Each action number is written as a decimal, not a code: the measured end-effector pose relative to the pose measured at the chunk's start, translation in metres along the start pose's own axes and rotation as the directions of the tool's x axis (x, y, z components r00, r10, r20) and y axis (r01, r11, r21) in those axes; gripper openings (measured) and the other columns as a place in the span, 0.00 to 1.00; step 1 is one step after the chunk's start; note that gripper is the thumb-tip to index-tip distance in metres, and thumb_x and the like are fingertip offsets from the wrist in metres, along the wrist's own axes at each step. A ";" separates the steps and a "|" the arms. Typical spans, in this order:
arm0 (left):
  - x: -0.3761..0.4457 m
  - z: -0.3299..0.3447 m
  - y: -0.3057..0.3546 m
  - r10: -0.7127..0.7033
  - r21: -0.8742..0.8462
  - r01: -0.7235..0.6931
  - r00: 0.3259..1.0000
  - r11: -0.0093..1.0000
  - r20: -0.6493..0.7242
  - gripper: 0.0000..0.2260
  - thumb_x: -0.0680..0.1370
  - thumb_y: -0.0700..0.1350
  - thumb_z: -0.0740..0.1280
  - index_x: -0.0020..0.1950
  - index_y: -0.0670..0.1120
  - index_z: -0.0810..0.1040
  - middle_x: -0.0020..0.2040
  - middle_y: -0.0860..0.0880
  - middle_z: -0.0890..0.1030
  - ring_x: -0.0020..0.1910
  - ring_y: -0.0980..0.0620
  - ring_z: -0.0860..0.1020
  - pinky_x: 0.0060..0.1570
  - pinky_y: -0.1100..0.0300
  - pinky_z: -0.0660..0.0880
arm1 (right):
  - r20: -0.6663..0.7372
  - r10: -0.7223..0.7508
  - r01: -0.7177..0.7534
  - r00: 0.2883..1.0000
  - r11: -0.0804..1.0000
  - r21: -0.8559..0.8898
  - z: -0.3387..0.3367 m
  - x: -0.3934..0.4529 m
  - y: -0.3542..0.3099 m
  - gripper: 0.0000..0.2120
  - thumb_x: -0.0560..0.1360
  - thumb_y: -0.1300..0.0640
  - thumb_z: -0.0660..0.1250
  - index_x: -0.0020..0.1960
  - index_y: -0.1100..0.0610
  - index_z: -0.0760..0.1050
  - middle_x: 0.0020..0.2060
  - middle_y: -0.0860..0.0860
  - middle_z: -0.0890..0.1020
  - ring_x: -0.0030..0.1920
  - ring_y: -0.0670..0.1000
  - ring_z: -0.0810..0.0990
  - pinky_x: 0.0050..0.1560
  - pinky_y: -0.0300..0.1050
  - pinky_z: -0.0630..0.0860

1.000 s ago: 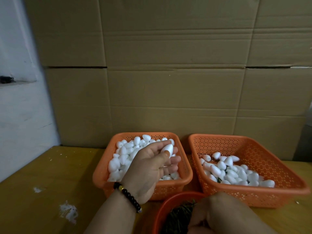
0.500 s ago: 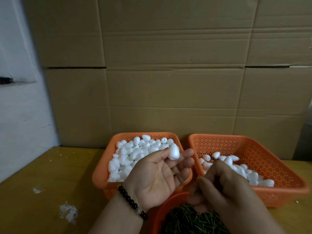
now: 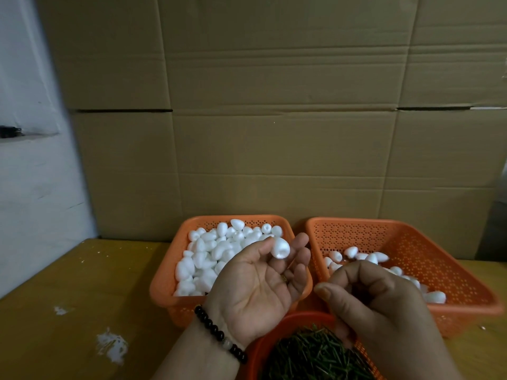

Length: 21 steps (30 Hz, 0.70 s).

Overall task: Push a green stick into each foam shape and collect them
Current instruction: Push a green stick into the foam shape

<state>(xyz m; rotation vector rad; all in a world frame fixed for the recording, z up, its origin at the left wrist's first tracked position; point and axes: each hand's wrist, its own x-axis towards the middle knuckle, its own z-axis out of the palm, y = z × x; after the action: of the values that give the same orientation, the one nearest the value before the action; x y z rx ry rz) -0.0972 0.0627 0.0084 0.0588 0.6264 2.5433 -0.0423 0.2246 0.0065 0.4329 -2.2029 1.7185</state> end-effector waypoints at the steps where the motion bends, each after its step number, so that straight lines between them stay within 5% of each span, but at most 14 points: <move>1: 0.000 0.000 0.000 0.004 0.000 -0.004 1.000 1.000 -0.002 0.23 0.75 0.41 0.63 0.69 0.36 0.69 0.58 0.39 0.81 0.43 0.43 0.83 0.39 0.56 0.80 | -0.010 -0.008 0.008 1.000 1.000 0.005 0.000 0.000 -0.001 0.07 0.63 0.49 0.72 0.38 0.50 0.80 0.23 0.58 0.79 0.21 0.52 0.76 0.24 0.41 0.74; 2: 0.000 0.001 -0.001 0.006 0.002 -0.006 1.000 1.000 -0.002 0.22 0.76 0.42 0.62 0.69 0.37 0.69 0.58 0.39 0.81 0.44 0.42 0.83 0.39 0.56 0.80 | -0.015 -0.015 0.015 1.000 1.000 0.013 0.001 0.000 -0.001 0.03 0.65 0.52 0.72 0.39 0.48 0.81 0.25 0.57 0.80 0.22 0.51 0.77 0.25 0.41 0.75; 5: -0.001 0.002 -0.002 0.003 0.004 -0.003 1.000 1.000 0.014 0.22 0.77 0.44 0.61 0.69 0.39 0.68 0.58 0.39 0.81 0.47 0.42 0.83 0.41 0.54 0.81 | -0.044 -0.100 0.098 0.994 0.994 -0.050 0.000 -0.002 0.002 0.14 0.69 0.66 0.72 0.38 0.46 0.83 0.29 0.51 0.84 0.29 0.45 0.82 0.31 0.33 0.77; 9: -0.001 0.003 -0.008 -0.007 0.037 0.006 1.000 0.999 0.021 0.24 0.76 0.46 0.63 0.70 0.40 0.68 0.57 0.39 0.82 0.46 0.43 0.84 0.43 0.53 0.80 | -0.079 -0.276 0.251 0.958 0.940 -0.232 0.001 -0.001 0.003 0.20 0.69 0.71 0.70 0.48 0.46 0.82 0.36 0.35 0.83 0.36 0.34 0.82 0.36 0.23 0.73; 14: -0.001 0.002 -0.013 0.016 0.101 -0.015 1.000 0.995 -0.009 0.24 0.73 0.48 0.67 0.66 0.40 0.71 0.55 0.41 0.83 0.44 0.46 0.84 0.43 0.53 0.79 | -0.140 -0.394 0.343 0.908 0.894 -0.289 0.003 0.001 0.003 0.14 0.68 0.61 0.67 0.49 0.44 0.79 0.37 0.27 0.80 0.38 0.31 0.80 0.38 0.21 0.72; 18: 0.000 0.003 -0.017 0.029 0.089 -0.025 0.999 0.996 -0.045 0.22 0.70 0.47 0.71 0.60 0.39 0.76 0.51 0.40 0.84 0.42 0.46 0.84 0.42 0.54 0.81 | -0.210 -0.386 0.320 0.898 0.902 -0.289 0.001 0.003 0.011 0.07 0.67 0.55 0.68 0.44 0.46 0.80 0.33 0.36 0.83 0.35 0.35 0.82 0.36 0.24 0.74; 21: -0.002 0.006 -0.020 0.024 0.094 -0.018 0.998 0.995 -0.059 0.15 0.66 0.45 0.73 0.47 0.36 0.83 0.45 0.40 0.83 0.38 0.46 0.83 0.39 0.54 0.81 | -0.245 -0.390 0.303 0.888 0.895 -0.326 0.000 0.002 0.014 0.04 0.67 0.51 0.68 0.42 0.47 0.79 0.32 0.40 0.83 0.35 0.37 0.82 0.36 0.27 0.76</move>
<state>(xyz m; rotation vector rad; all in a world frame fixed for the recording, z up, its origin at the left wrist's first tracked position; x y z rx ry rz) -0.0851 0.0795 0.0051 0.0214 0.7723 2.5428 -0.0498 0.2279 -0.0048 0.4300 -1.9569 1.1739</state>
